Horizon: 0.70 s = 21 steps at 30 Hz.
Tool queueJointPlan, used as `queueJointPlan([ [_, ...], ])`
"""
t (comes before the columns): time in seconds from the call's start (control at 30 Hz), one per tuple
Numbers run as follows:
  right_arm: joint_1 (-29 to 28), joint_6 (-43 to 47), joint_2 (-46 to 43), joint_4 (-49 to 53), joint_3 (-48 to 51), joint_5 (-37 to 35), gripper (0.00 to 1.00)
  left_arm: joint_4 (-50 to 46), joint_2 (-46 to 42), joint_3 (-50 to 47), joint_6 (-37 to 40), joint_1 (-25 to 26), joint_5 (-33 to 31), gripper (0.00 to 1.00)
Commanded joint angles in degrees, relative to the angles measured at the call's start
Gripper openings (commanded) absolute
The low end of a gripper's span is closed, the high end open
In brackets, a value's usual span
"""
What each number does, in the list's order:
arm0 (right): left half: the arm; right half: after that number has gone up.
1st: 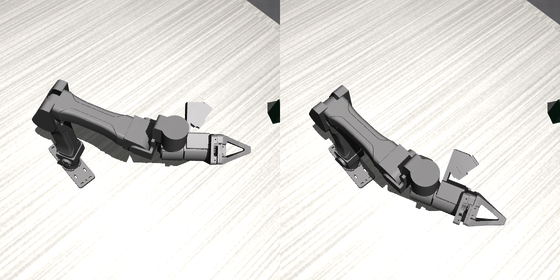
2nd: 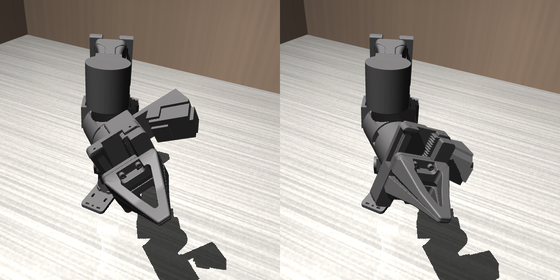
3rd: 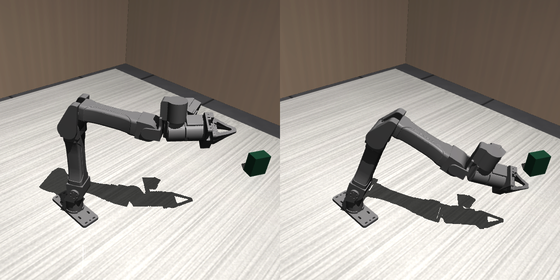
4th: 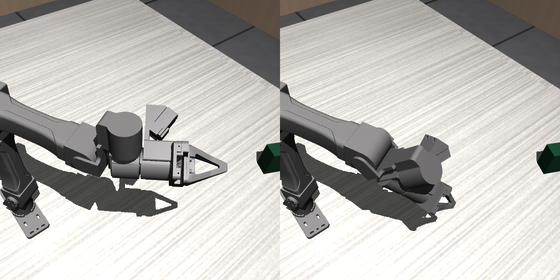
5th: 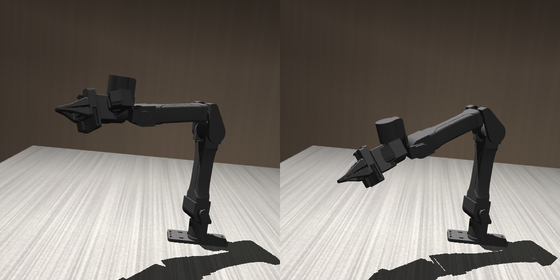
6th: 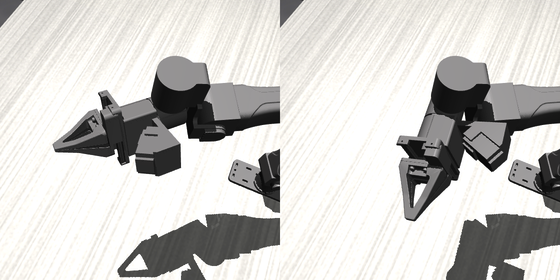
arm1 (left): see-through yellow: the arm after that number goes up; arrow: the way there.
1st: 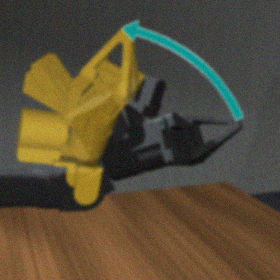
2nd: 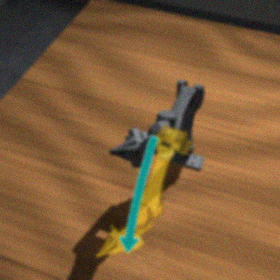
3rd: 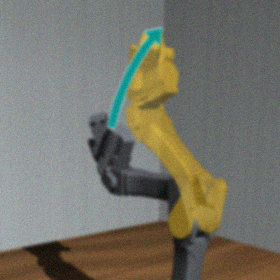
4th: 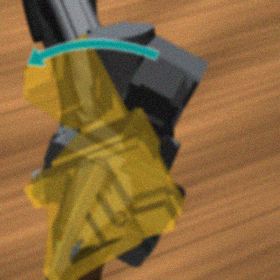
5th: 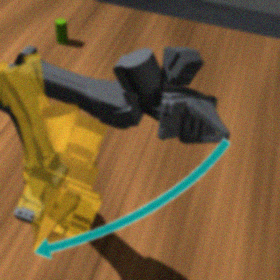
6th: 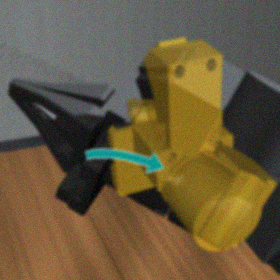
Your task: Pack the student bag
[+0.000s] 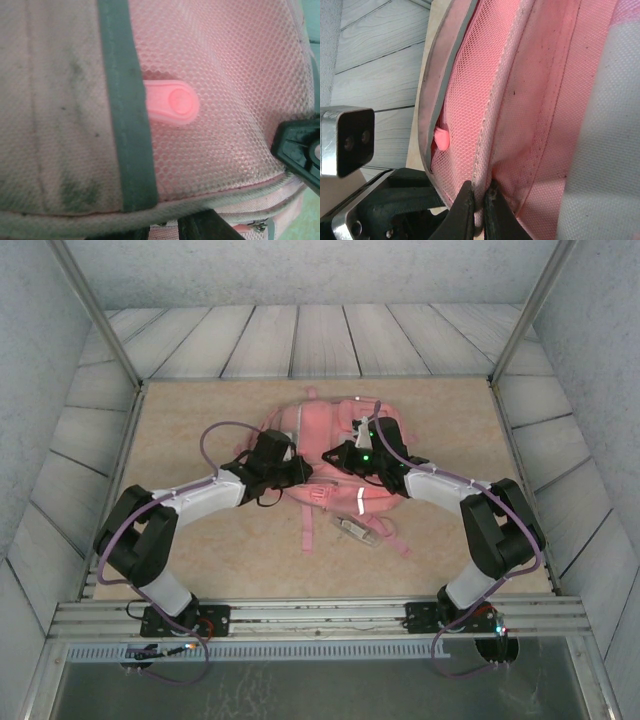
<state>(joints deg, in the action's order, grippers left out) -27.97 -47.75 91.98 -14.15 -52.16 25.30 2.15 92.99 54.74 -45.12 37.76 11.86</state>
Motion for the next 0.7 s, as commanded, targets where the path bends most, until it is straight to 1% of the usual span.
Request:
queueJointPlan([
  [0.0,-4.20,1.42,-3.22,-3.27,-1.11,11.96,0.00,8.57,-1.37,-0.23,-1.58,-1.73,-3.16,0.18],
  [0.03,-4.29,1.51,-3.08,-3.18,-1.10,12.05,0.00,8.59,-1.62,-0.20,-1.54,-1.77,-3.20,0.23],
  [0.07,-4.63,1.54,-2.91,-3.17,-1.17,12.13,0.00,8.44,-1.70,-0.25,-1.53,-1.81,-3.30,0.32],
  [0.1,-4.81,1.60,-2.75,-3.18,-1.12,12.31,0.00,8.40,-1.72,-0.25,-1.63,-1.81,-3.44,0.38],
  [0.13,-5.01,1.60,-2.60,-3.17,-1.10,12.40,0.00,8.52,-1.74,-0.18,-1.58,-1.89,-3.52,0.39],
  [0.2,-5.42,1.59,-2.17,-3.22,-1.29,12.68,0.00,8.67,-1.60,-0.25,-1.89,-2.01,-3.77,0.37],
  [0.3,-5.80,1.53,-1.76,-3.08,-1.54,12.90,0.00,8.75,-1.18,-0.19,-1.64,-2.33,-3.66,0.30],
  [0.43,-5.84,1.89,-1.73,-2.82,-1.69,12.67,0.00,8.49,-1.05,-0.54,-1.36,-2.60,-3.85,0.26],
  [0.57,-5.85,2.39,-1.58,-2.13,-2.29,12.73,0.00,8.77,-1.32,-1.44,-0.82,-3.04,-3.79,0.17],
  [0.67,-5.84,2.83,-1.07,-1.67,-2.54,12.71,0.00,9.07,-1.71,-1.99,-0.38,-3.39,-3.61,0.15],
])
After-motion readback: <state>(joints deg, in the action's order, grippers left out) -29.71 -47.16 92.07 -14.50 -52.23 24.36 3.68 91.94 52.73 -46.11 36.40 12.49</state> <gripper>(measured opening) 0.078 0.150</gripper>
